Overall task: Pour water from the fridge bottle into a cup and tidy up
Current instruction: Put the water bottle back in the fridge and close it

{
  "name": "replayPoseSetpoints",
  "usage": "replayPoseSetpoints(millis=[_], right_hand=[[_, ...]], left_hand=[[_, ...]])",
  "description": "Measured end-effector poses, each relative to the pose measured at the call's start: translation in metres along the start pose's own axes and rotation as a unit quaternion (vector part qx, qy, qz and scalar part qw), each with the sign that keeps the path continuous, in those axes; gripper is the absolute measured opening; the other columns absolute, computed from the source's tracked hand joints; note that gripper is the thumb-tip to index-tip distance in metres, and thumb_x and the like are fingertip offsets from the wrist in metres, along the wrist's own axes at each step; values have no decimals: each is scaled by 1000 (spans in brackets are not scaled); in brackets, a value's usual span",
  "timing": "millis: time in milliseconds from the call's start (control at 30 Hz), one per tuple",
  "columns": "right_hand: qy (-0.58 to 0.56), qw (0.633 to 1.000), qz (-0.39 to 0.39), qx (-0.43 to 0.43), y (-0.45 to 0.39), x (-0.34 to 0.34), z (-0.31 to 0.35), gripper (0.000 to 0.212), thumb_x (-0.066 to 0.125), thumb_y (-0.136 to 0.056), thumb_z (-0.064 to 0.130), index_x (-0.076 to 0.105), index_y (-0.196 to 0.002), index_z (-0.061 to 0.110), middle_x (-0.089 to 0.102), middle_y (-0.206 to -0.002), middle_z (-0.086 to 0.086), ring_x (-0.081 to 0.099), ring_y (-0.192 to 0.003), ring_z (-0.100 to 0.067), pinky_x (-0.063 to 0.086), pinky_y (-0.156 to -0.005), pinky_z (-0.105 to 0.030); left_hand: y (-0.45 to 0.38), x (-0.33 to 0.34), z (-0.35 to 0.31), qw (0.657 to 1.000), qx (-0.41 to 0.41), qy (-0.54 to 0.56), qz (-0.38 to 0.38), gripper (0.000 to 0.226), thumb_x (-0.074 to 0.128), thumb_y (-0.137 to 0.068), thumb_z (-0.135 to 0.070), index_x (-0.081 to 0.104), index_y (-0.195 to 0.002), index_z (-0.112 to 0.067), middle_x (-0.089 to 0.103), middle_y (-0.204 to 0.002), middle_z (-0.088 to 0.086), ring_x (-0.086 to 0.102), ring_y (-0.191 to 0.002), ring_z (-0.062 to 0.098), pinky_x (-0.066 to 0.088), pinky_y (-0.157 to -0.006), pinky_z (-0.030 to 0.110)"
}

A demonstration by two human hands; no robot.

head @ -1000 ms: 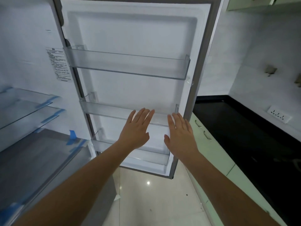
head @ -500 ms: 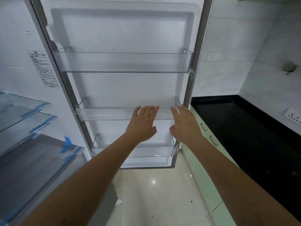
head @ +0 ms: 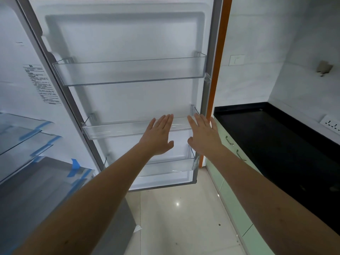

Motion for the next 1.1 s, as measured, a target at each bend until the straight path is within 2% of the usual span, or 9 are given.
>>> replayPoseSetpoints(millis=[167, 333, 500, 867, 1000, 1100], right_hand=[[-4, 1000, 22, 14, 3, -2, -3, 73, 38, -99, 46, -7, -154, 27, -10, -164, -4, -7, -150, -27, -5, -118, -50], [-76, 995, 47, 37, 32, -6, -4, 70, 37, -99, 44, 1, -155, 21, 0, -164, -4, 2, -151, -27, 6, -122, -48], [-70, 996, 46, 40, 74, -16, 7, 64, 31, -101, 44, 6, -155, 19, 7, -164, -5, 7, -150, -26, 9, -122, -46], [-69, 991, 28, 111, 224, -51, 52, 56, 23, -103, 37, 12, -155, 18, 14, -163, -4, 11, -150, -21, 11, -122, -43], [-78, 984, 42, 156, 279, -61, 43, 58, 20, -103, 41, 8, -156, 21, 11, -163, 0, 9, -150, -18, 11, -122, -42], [-56, 980, 49, 186, 323, -75, 28, 58, 20, -103, 40, 9, -156, 20, 9, -164, 1, 8, -150, -17, 9, -122, -40]], left_hand=[[7, 0, 5, 1000, -10, 13, 13, 87, 43, -100, -48, -16, -156, -15, -17, -165, 1, -16, -151, 15, -6, -123, 38], [36, -5, 4, 997, -69, 45, -9, 90, 31, -96, -66, -12, -157, -17, -10, -166, 0, -12, -152, 16, -3, -124, 41], [78, -18, 2, 997, -75, 27, -3, 84, 24, -97, -68, -3, -158, -17, -2, -167, -2, -8, -153, 15, -1, -124, 42], [205, -29, -41, 999, 28, 35, -5, 75, 16, -98, -64, 1, -159, -24, 3, -167, -3, -3, -153, 17, 4, -124, 47], [233, -41, -73, 995, 83, 60, -3, 79, -6, -91, -70, 4, -158, -29, 3, -167, -7, -2, -153, 13, 5, -124, 47], [250, -51, -98, 991, 111, 80, -5, 78, -3, -91, -67, 4, -159, -28, 4, -167, -7, -2, -153, 14, 5, -124, 46]])
Point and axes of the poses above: each hand's wrist, its own y-axis away from the middle knuckle, its own x-axis out of the palm, z = x × y, the point moved 7 cm from there along -y, towards the middle knuckle
